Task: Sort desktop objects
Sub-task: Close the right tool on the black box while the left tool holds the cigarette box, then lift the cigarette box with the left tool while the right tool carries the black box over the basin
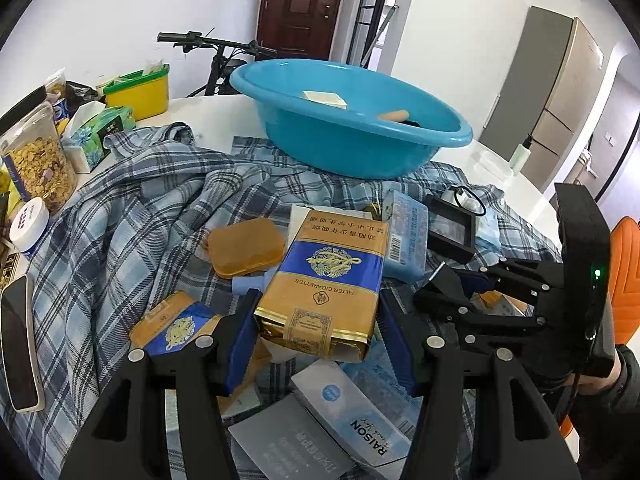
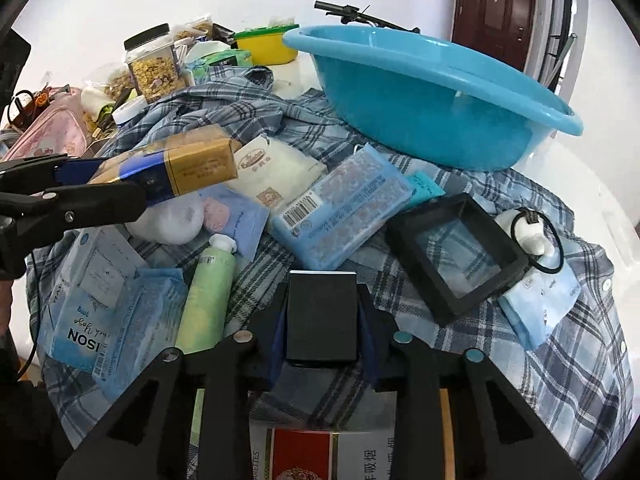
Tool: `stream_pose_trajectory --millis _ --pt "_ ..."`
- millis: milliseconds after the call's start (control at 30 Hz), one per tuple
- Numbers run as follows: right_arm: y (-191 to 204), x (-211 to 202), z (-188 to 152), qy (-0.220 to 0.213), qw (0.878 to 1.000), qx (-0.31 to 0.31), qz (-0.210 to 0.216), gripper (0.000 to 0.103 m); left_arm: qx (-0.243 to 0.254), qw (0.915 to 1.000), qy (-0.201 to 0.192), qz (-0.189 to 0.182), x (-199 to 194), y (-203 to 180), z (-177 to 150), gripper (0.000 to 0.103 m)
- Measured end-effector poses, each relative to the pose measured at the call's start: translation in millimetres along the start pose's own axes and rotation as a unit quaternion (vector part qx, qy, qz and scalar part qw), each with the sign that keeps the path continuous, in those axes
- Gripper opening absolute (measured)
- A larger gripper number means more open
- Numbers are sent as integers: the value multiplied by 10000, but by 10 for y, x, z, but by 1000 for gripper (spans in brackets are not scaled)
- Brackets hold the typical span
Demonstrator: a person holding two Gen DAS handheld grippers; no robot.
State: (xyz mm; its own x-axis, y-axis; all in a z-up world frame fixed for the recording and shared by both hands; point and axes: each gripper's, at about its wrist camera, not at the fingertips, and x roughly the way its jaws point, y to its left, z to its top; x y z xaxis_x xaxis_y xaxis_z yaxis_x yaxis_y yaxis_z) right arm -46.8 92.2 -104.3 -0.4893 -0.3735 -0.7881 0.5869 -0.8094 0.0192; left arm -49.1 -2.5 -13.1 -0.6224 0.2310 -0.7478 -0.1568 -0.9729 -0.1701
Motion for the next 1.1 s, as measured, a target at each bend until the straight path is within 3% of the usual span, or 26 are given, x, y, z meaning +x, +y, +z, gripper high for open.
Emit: stream_pose_trajectory --millis 467,833,1100 --pt "-153 -427 39 -578 9945 667 -566 29 30 9996 -268 108 -102 -90 65 60" --pt "-223 -958 473 -1406 9835 675 -913 29 248 9950 -944 213 -428 -229 482 60" --pt "-312 -1396 799 -2035 9698 764 -1106 29 441 9853 -1626 292 -783 -342 945 60"
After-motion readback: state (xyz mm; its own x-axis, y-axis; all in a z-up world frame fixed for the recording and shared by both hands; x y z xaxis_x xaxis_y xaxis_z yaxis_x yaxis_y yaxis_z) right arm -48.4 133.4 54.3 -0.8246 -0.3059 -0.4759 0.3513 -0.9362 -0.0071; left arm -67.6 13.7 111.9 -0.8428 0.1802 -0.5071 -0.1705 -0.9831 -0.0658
